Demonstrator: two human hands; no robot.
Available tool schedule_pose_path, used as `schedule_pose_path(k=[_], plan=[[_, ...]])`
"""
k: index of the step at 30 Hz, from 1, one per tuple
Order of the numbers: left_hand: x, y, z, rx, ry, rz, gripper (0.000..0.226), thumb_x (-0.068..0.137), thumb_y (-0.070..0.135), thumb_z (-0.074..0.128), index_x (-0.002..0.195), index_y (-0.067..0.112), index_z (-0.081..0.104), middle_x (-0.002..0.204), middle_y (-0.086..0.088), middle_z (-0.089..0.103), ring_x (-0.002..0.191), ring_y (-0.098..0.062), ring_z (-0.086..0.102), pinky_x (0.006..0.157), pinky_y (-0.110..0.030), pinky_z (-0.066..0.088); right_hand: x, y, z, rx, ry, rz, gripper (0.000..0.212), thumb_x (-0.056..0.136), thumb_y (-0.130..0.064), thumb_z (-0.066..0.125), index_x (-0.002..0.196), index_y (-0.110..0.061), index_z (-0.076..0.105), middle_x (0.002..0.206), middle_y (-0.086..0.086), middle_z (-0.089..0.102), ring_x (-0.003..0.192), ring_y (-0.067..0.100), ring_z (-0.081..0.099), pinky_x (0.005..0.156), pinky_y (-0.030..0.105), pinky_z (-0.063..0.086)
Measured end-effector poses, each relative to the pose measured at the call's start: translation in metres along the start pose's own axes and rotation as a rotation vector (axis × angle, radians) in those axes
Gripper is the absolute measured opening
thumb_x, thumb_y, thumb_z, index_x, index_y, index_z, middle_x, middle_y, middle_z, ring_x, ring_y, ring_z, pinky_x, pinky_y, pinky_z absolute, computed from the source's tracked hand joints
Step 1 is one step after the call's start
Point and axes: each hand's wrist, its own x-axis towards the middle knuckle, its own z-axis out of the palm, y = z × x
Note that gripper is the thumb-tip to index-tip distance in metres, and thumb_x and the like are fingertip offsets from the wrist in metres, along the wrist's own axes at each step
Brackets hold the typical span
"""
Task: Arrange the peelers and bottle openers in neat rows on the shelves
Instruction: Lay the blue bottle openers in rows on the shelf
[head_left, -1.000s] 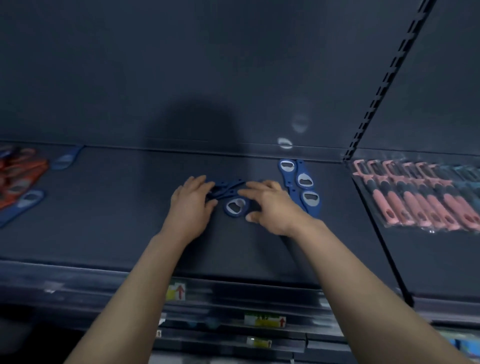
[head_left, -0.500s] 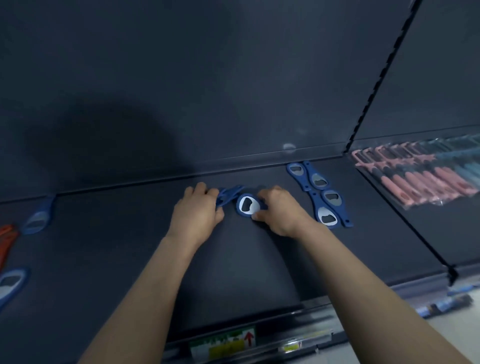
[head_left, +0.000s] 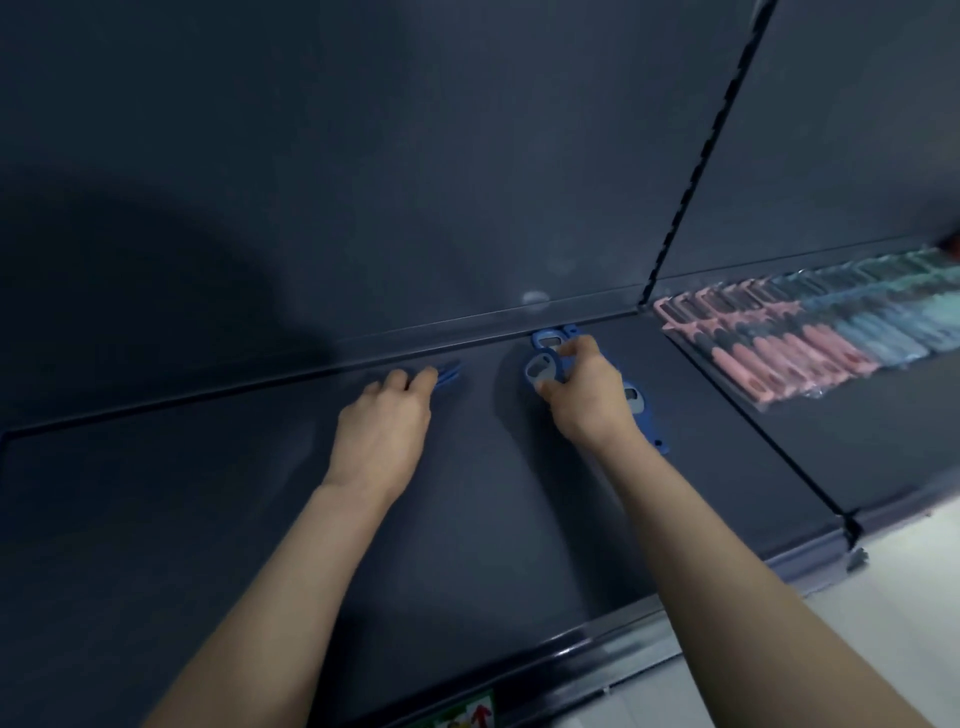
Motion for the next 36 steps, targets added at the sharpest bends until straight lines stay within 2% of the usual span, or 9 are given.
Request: schedule_pose_path(k=[5,8,11,13,17,23,26,30,36], plan=[[0.006,0.002,0.010,-0.030,-0.045,-0.001,0.046,0.097,0.012,0.036,0.140,0.026,0.033,0.127,-0.003,0.045,0.107,-0.026,0.043,0.077,-0.038,0.043,0.018,0.003,-0.006,0.059,0.002,0.028,0.033,0.086,-0.007,0.056,0.117,-0.011,0.043,0.100,0.010,0.058,0.084,0.027,0.059,0.065,0.034,0.045],[0.009,0.003,0.012,-0.081,-0.061,-0.043,0.049,0.095,0.006,0.038,0.140,0.023,0.036,0.127,-0.004,0.044,0.110,-0.026,0.042,0.082,-0.040,0.044,0.027,0.000,-0.004,0.089,-0.006,0.005,0.013,0.083,-0.005,0.057,0.096,-0.005,0.054,0.085,0.009,0.059,0.082,0.034,0.064,0.071,0.042,0.054],[0.009,0.003,0.010,-0.130,-0.042,-0.065,0.045,0.093,0.005,0.040,0.136,0.020,0.043,0.126,-0.005,0.046,0.109,-0.026,0.044,0.084,-0.043,0.045,0.034,-0.005,-0.002,0.028,-0.030,-0.035,0.011,0.081,-0.003,0.054,0.083,0.006,0.060,0.071,0.011,0.058,0.067,0.029,0.055,0.062,0.036,0.050],[0.009,0.003,0.007,-0.170,-0.007,-0.070,0.043,0.094,0.006,0.041,0.135,0.019,0.046,0.126,-0.005,0.049,0.107,-0.026,0.047,0.084,-0.044,0.046,0.037,-0.007,-0.001,-0.024,-0.052,-0.079,0.015,0.081,-0.003,0.057,0.087,0.009,0.062,0.073,0.015,0.059,0.066,0.030,0.050,0.061,0.033,0.047],[0.011,0.005,0.001,-0.142,0.027,-0.125,0.042,0.097,0.011,0.040,0.139,0.017,0.041,0.123,-0.009,0.053,0.100,-0.031,0.055,0.077,-0.045,0.048,0.042,-0.011,0.005,-0.197,-0.075,-0.150,0.019,0.082,0.003,0.052,0.097,0.002,0.063,0.097,0.018,0.064,0.089,0.036,0.059,0.070,0.040,0.054],[0.009,0.013,-0.006,-0.147,0.072,-0.152,0.040,0.098,0.020,0.039,0.138,0.016,0.042,0.123,-0.010,0.056,0.090,-0.039,0.060,0.072,-0.046,0.046,0.040,-0.006,0.014,-0.490,-0.009,-0.275,0.005,0.087,-0.003,0.052,0.084,-0.007,0.051,0.093,0.017,0.063,0.104,0.032,0.047,0.068,0.031,0.034],[0.009,0.017,-0.008,-0.178,0.092,-0.126,0.040,0.098,0.020,0.039,0.137,0.016,0.043,0.123,-0.009,0.057,0.092,-0.038,0.060,0.074,-0.047,0.048,0.038,-0.002,0.014,-0.521,0.012,-0.293,0.003,0.089,-0.008,0.052,0.087,-0.007,0.053,0.094,0.015,0.063,0.105,0.031,0.046,0.070,0.031,0.034],[0.008,0.022,-0.010,-0.207,0.094,-0.110,0.039,0.098,0.020,0.040,0.136,0.016,0.044,0.122,-0.008,0.057,0.092,-0.038,0.060,0.075,-0.047,0.049,0.036,0.004,0.014,-0.538,0.038,-0.295,0.021,0.092,-0.024,0.053,0.098,-0.004,0.060,0.105,0.013,0.059,0.105,0.030,0.044,0.079,0.033,0.037],[0.003,0.026,-0.010,-0.269,0.115,-0.069,0.038,0.097,0.019,0.041,0.134,0.015,0.047,0.119,-0.008,0.059,0.091,-0.038,0.061,0.075,-0.051,0.049,0.033,0.010,0.008,-0.342,0.085,-0.334,0.018,0.093,-0.011,0.047,0.095,-0.004,0.063,0.095,0.013,0.064,0.096,0.028,0.052,0.072,0.031,0.040]])
